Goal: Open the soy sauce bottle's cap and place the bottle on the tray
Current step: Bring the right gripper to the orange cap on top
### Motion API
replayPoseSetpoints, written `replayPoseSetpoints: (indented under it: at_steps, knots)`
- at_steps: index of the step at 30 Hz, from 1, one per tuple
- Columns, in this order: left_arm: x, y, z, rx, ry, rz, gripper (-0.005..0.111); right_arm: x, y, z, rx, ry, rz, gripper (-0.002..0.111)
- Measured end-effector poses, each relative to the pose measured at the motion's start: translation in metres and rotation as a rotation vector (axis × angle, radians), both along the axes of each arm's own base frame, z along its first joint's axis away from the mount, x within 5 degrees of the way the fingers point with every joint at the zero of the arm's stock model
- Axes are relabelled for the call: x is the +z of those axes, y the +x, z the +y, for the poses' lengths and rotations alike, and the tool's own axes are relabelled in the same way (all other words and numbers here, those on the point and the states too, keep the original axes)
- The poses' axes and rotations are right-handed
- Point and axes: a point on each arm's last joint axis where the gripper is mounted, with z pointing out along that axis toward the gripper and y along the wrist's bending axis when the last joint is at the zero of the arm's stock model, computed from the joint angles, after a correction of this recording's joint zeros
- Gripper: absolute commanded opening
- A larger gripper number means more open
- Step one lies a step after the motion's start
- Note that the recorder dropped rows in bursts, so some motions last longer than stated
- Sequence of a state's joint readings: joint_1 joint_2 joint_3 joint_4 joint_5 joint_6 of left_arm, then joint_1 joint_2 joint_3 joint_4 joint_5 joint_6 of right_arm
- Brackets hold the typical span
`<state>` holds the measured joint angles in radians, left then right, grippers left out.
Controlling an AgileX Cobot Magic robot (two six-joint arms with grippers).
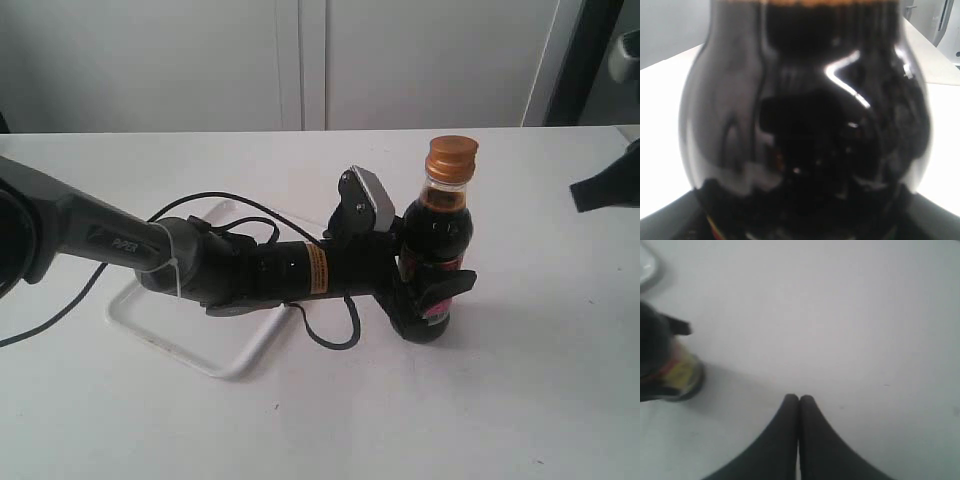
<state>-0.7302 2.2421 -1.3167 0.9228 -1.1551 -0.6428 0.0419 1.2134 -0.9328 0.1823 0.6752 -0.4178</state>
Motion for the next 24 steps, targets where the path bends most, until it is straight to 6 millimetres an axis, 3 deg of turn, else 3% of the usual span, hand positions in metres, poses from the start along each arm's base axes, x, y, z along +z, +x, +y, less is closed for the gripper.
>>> replayPoseSetpoints:
  at_steps: [6,11,16,24]
  knots:
    - [0.000,0.000,0.000,-0.001,-0.001,0.002,0.000,-0.004,0.015,0.019,0.206,0.106,0.194,0.000]
    - [0.000,0.000,0.000,-0.003,0.000,0.001,0.000,0.004,0.019,0.024,0.330,0.221,0.291,0.000]
    - [0.000,0.000,0.000,-0.002,0.001,0.001,0.000,0.017,0.023,0.021,0.406,0.395,0.255,0.000]
    - [0.000,0.000,0.000,-0.002,0.001,0.001,0.000,0.012,0.033,0.026,0.416,0.512,0.265,0.000]
